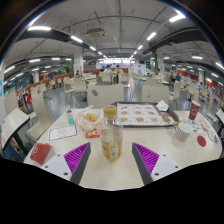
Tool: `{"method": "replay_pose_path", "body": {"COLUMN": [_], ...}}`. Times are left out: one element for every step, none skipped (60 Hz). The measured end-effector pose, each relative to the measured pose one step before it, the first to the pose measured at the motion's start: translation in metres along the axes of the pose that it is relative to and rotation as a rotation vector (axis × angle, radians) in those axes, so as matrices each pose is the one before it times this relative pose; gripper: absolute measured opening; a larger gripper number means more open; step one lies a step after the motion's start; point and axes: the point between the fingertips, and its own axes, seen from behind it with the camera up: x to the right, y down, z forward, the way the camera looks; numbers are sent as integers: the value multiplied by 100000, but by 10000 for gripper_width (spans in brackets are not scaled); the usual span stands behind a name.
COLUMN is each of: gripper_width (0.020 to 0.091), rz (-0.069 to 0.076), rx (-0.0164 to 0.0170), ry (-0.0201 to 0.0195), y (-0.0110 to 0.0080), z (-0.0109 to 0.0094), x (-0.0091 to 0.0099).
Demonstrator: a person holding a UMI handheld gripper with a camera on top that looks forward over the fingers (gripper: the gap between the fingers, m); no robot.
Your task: Pour water
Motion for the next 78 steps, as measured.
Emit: {"method": "replay_pose_path", "body": {"gripper_width": [851,854,851,848,846,840,835,833,824,817,808,784,756,725,679,643,603,555,521,514,512,495,494,482,469,467,442,442,415,401,402,390,380,378,379,378,378,379,377,379,379,378,378,378,378,377,379,378,378,377,378,378,381,379,379,378,378,377,379,377,378,379,377,378,378,377,377,378,378,376,378,377,377,377,377,376,377,375], "rz": [59,67,143,11,-15,136,312,416,431,441,186,96,-112,-341,-467,-509,-580,-765,-491,-162,-26,77,68,-190,-283,-99,-296,-174,-238,-332,-120,-207,-261,-159,-92,333,937,1298,1444,1596,1805,2223,2628,2969,3370,3767,3987,3829,4281,4514,4289,3838,3467,3461,3802,4121,3687,3696,3934,4432,4761,4917,4978,5417,5555,4709,4990,4909,5090,5257,5127,5489,4150,4608,4518,4390,4270,4193], "rx": [612,659,705,390,255,269,406,538,520,306,172,171,366,491,465,404,548,716,1015,687,-63,-126,-303,403,-145,-362,-361,-411,-319,-115,172,106,28,88,-55,110,138,60,-83,87,633,630,498,462,644,829,681,173,235,177,501,634,349,51,60,62,395,247,198,43,-13,-68,-8,25,89,500,92,61,262,378,180,-517,532,515,401,-145,-319,73], "ry": [428,433,364,481,571,468,387,384,330,179,186,67,1,-17,-30,26,85,53,-511,81,36,-380,-597,-520,-383,-126,-51,54,79,153,232,-113,-126,-105,-322,-527,-581,-741,-946,-998,-819,-910,-1296,-1613,-1651,-1484,-1377,-1333,-1952,-2109,-1844,-1536,-1497,-1529,-1385,-987,-1342,-1270,-1340,-1452,-1454,-1417,-1070,-1258,-1188,-686,-1002,-844,-718,-623,-665,-727,-542,-647,-757,-871,-755,-612], "y": [-117,-116,-20,-126,-24,-14,-26,-10,6,132,139,51,17,25,17,33,-23,-124,-202,-90,32,39,95,-155,-36,108,-2,3,-25,-65,-149,-133,-224,-248,-232,-302,-335,-363,-370,-469,-434,-630,-669,-721,-784,-849,-825,-758,-605,-775,-791,-819,-751,-685,-654,-709,-574,-642,-629,-580,-565,-557,-569,-562,-574,-452,-612,-571,-601,-665,-624,-606,-666,-642,-605,-469,-434,-479], "z": [774,780,780,651,664,620,604,540,527,505,396,330,306,311,245,246,72,59,24,38,-31,35,40,-7,-21,-38,-18,-14,-22,-32,-67,-12,-69,-61,-78,-73,-97,-100,-113,-146,-89,-193,-161,-184,-177,-174,-161,50,64,-136,-123,-94,-72,-42,-61,107,63,-116,-91,-83,-1,-40,-266,-30,-47,219,-84,-100,-109,-73,-70,-681,508,-60,-43,-67,-46,-69], "x": [-119,-82,213,-3,-23,7,-13,22,26,158,76,-18,0,3,-5,98,18,0,-136,-25,21,-56,-76,107,-25,70,55,80,86,109,115,47,71,79,65,21,24,12,6,37,198,144,43,1,20,34,124,-187,246,29,102,173,165,151,188,-148,410,209,225,216,263,281,-7,304,347,506,371,370,361,421,412,13,748,364,326,265,284,277]}}
